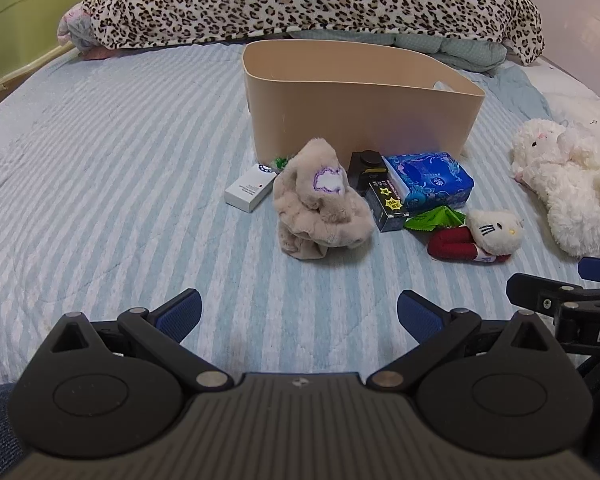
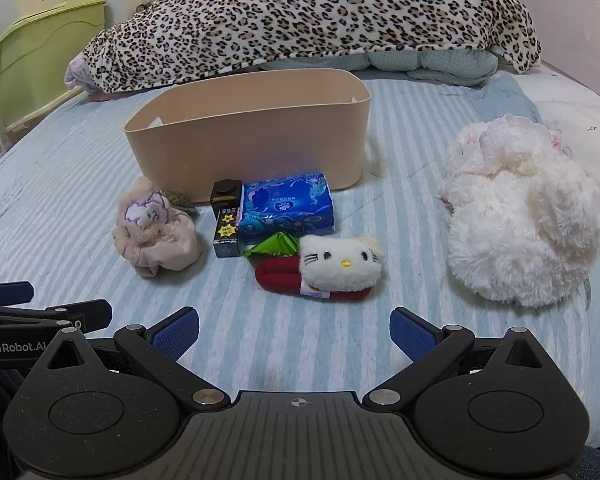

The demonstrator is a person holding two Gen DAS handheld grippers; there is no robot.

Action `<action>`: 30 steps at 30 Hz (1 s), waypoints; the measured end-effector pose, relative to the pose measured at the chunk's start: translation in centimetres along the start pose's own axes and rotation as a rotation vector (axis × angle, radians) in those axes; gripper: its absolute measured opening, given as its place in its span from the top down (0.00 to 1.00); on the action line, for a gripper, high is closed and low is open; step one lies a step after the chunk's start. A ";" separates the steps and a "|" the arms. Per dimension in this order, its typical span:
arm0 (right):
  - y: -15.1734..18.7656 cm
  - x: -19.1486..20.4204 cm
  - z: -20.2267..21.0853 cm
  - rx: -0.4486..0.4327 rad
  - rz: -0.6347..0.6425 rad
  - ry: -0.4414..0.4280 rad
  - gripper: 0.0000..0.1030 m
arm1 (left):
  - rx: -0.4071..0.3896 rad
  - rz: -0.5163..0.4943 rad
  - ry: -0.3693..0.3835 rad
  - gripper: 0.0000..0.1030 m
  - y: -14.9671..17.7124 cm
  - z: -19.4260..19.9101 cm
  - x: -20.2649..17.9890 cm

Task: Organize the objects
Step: 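Move both tools toward the pink plush and Hello Kitty plush, then grasp the pink plush with the left tool while the right tool grasps the Hello Kitty plush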

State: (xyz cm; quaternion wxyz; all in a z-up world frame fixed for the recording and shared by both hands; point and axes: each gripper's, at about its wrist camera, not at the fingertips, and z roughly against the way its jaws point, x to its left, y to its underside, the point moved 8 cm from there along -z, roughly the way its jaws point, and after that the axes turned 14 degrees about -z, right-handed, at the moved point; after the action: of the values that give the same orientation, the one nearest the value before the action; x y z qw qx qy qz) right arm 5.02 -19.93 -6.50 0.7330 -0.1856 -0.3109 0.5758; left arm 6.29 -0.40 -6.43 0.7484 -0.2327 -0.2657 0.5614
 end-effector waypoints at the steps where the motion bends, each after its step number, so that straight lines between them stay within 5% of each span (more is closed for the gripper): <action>1: 0.0 0.0 -0.1 0.001 -0.003 -0.002 0.00 | 0.000 0.000 -0.002 0.00 0.0 -0.1 0.0; 27: -2.8 -1.2 -5.2 -0.031 -0.068 -0.007 0.00 | -0.087 -0.028 -0.007 0.00 -3.6 -4.7 1.0; 30: -3.0 -1.6 -6.4 -0.013 -0.081 -0.007 0.07 | -0.093 -0.030 -0.006 0.00 -3.8 -5.6 1.0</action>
State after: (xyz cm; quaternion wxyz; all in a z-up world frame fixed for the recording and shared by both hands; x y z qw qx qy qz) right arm 11.24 -21.71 -9.66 0.7533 -0.1755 -0.3245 0.5446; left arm 12.98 -0.74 -8.04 0.7444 -0.2613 -0.2971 0.5379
